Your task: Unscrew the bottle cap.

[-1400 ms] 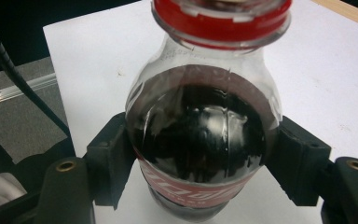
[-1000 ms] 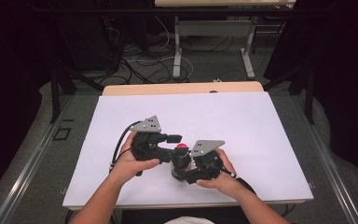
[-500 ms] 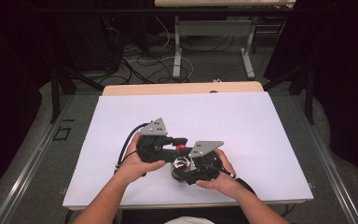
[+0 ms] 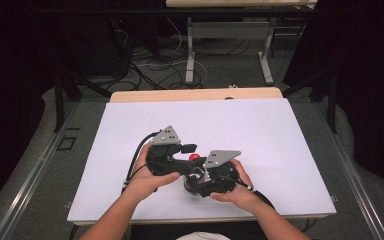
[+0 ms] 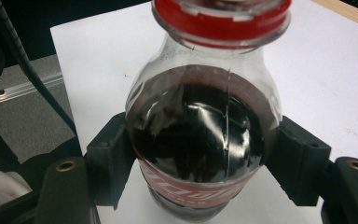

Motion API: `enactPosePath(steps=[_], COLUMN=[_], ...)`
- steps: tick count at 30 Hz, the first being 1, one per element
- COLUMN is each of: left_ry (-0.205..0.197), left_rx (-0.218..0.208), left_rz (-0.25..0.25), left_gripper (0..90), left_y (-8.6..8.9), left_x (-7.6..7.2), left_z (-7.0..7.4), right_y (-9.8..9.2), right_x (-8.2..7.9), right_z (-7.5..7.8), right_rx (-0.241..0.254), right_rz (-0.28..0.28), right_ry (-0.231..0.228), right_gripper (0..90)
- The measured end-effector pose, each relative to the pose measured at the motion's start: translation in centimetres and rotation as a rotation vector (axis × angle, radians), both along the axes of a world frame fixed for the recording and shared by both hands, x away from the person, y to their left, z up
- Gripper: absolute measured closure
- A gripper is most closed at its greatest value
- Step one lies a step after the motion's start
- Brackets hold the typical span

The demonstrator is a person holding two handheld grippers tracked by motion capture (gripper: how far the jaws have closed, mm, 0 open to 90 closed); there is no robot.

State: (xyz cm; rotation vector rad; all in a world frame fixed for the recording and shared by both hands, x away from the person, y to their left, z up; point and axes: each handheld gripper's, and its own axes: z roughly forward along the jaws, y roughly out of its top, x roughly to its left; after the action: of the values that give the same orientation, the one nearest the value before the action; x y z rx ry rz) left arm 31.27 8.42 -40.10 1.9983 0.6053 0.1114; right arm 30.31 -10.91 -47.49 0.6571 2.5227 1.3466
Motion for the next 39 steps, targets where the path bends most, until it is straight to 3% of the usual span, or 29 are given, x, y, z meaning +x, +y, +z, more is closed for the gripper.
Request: enactPosePath(steps=[2,5,7,9,13,19,22,26,30,32,36,39], left_ry=[0.001,-0.01,-0.019,-0.01,-0.024,-0.069,-0.087,-0.061,-0.029,-0.017,0.019,0.012], left_rx=[-0.016,0.002,0.015,-0.014,-0.007,0.008,0.022,0.02,0.021,0.009,-0.03,-0.019], left_rz=[-0.04,-0.1,-0.109,-0.12,-0.139,-0.124,-0.053,0.053,0.105,0.094,0.037,-0.017], left_gripper=[47.0,51.0,52.4,53.3,58.1,61.3,61.6,61.6,61.3,60.8,48.3,47.7], left_y=[0.5,0.9,1.0,0.9,0.5,0.0,-0.4,-0.9,-1.0,-0.8,-0.1,0.5], left_x=[0.2,0.5,0.8,1.0,0.9,0.4,-0.1,-0.7,-0.8,-0.7,-0.1,0.3], left_z=[0.2,0.3,0.1,-0.2,-0.5,-0.6,-0.6,-0.7,-0.5,-0.5,-0.2,-0.1], right_y=[0.0,0.0,0.0,0.1,0.2,0.1,0.2,0.1,0.2,0.1,0.0,0.0], right_x=[0.0,0.0,-0.1,-0.1,-0.1,-0.1,-0.1,0.0,0.0,0.0,0.0,0.0], right_z=[0.0,0.0,0.1,0.1,0.0,-0.1,-0.1,-0.2,-0.2,-0.2,-0.1,0.0], right_rx=[0.001,0.004,-0.005,0.002,-0.001,-0.01,-0.003,-0.007,-0.014,-0.021,-0.006,-0.009], right_rz=[0.001,0.004,0.015,0.009,0.017,0.013,-0.012,-0.026,-0.029,-0.025,-0.02,-0.013], right_ry=[0.003,0.003,0.006,-0.002,-0.004,0.013,0.003,0.007,-0.007,-0.002,-0.006,-0.008], right_gripper=[29.8,29.8,29.8,29.8,29.8,29.8,29.9,29.9,29.9,29.9,29.8,29.8])
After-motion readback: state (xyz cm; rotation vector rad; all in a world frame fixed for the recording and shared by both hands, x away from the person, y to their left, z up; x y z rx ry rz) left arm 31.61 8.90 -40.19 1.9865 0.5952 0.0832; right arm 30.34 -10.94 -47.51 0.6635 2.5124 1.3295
